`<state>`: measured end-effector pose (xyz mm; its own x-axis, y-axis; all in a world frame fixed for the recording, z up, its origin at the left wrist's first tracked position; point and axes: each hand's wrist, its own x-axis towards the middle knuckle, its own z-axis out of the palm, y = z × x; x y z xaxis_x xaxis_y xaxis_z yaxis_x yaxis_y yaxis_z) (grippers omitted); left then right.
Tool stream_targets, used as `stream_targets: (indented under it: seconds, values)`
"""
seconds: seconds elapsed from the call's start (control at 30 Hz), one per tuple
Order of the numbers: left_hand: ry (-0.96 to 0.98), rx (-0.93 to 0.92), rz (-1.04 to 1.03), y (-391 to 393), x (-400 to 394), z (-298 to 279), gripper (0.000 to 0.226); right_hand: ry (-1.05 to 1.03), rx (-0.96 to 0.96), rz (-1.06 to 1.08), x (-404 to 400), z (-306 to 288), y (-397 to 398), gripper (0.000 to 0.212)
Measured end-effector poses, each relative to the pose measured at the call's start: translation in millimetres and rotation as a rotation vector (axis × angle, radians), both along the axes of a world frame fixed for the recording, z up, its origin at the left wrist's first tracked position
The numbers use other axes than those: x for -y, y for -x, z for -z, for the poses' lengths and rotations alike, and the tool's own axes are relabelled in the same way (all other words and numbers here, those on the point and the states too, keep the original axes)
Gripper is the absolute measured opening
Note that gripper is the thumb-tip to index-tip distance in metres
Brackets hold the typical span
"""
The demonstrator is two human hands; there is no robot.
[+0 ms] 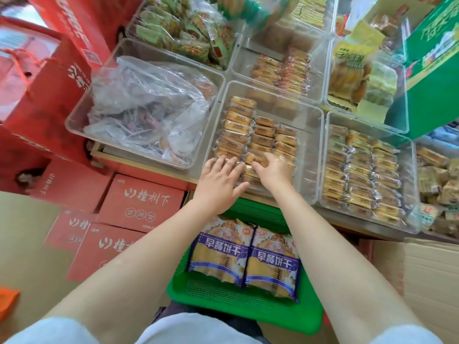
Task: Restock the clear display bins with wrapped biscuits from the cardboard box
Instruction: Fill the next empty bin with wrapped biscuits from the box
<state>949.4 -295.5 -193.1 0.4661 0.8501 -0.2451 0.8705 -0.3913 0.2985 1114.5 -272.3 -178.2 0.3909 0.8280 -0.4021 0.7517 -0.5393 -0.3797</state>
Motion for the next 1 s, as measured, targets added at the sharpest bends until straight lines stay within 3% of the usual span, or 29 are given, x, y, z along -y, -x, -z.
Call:
stream_targets:
  seconds: [0.1,0.2,0.27,0.33,0.5,0.6,0.7,0.87,0.93,1.0]
  values:
    - [0.056,0.133,-0.086,-1,4,-10,0.059,-0.017,-0.216,-0.026,29,-27,-24,0.063]
    - [0.062,0.441,-0.263,-28,30,-43,0.046,-0.184,-0.236,-0.083,77,-61,-60,0.038]
    - [0.024,0.548,-0.191,-69,59,-74,0.033,-0.296,-0.266,-0.053,114,-83,-90,0.027]
    - [0.090,0.595,-0.051,-119,95,-98,0.024,-0.391,-0.303,-0.005,153,-106,-126,0.036]
    - [0.141,0.672,0.216,-253,199,-126,0.024,-0.664,-0.218,0.082,260,-156,-245,0.041]
    - [0.098,0.807,0.252,-324,264,-144,0.032,-0.742,-0.120,0.099,318,-169,-324,0.042]
    - [0.068,0.799,0.311,-415,333,-159,0.031,-0.543,-0.052,0.135,376,-160,-423,0.038]
    - [0.154,0.259,0.633,-506,401,-141,0.033,0.231,0.017,-0.207,443,-118,-528,0.022]
    - [0.092,0.110,0.625,-519,411,-126,0.031,0.376,0.036,-0.301,455,-102,-548,0.020]
    - [0.110,0.003,0.555,-523,409,-114,0.028,0.427,0.144,-0.372,461,-84,-564,0.033]
